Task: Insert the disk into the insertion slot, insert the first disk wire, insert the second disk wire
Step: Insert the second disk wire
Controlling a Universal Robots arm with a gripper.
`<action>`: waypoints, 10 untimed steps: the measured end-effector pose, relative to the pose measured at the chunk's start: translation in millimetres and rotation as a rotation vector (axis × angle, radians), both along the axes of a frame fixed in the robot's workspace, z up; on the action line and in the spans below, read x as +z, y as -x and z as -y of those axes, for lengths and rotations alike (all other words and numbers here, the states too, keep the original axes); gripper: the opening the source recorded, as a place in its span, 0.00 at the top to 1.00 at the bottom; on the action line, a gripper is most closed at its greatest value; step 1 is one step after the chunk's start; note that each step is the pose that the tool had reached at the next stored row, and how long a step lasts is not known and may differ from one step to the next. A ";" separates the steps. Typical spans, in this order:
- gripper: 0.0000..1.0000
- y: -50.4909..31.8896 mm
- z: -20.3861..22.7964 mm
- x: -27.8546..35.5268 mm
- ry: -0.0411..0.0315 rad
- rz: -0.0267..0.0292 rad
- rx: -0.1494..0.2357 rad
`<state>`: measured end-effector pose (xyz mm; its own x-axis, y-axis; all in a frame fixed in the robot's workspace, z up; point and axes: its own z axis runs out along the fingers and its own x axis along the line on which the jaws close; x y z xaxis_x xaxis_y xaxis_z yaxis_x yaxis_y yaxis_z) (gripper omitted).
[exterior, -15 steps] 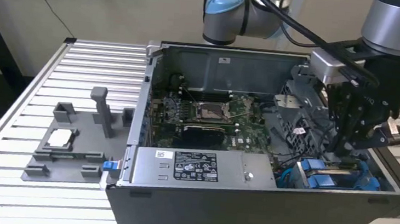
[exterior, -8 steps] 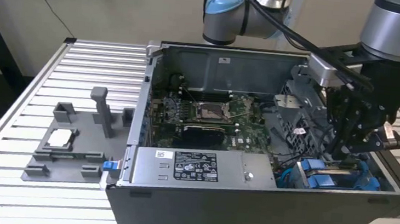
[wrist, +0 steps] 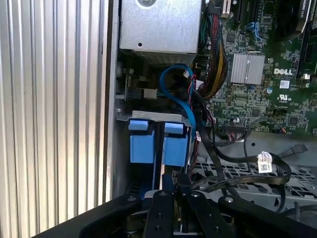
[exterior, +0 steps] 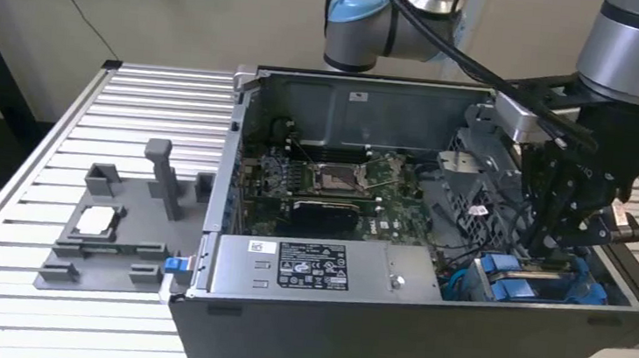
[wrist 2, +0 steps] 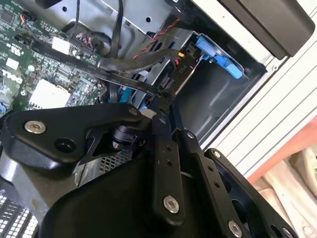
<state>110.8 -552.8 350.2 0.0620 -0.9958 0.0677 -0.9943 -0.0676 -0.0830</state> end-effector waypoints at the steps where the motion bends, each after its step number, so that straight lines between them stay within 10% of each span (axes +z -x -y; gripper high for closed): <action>1: 0.84 -0.5 0.0 -0.8 -0.0043 -0.0002 -0.001; 5: 0.84 -1.1 0.2 -2.9 -0.0267 -0.0002 -0.004; 10: 0.84 -1.7 0.9 -3.5 -0.0269 -0.0003 -0.004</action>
<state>112.5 -553.7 346.7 0.0580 -0.9975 0.0408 -0.9945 -0.0613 -0.0845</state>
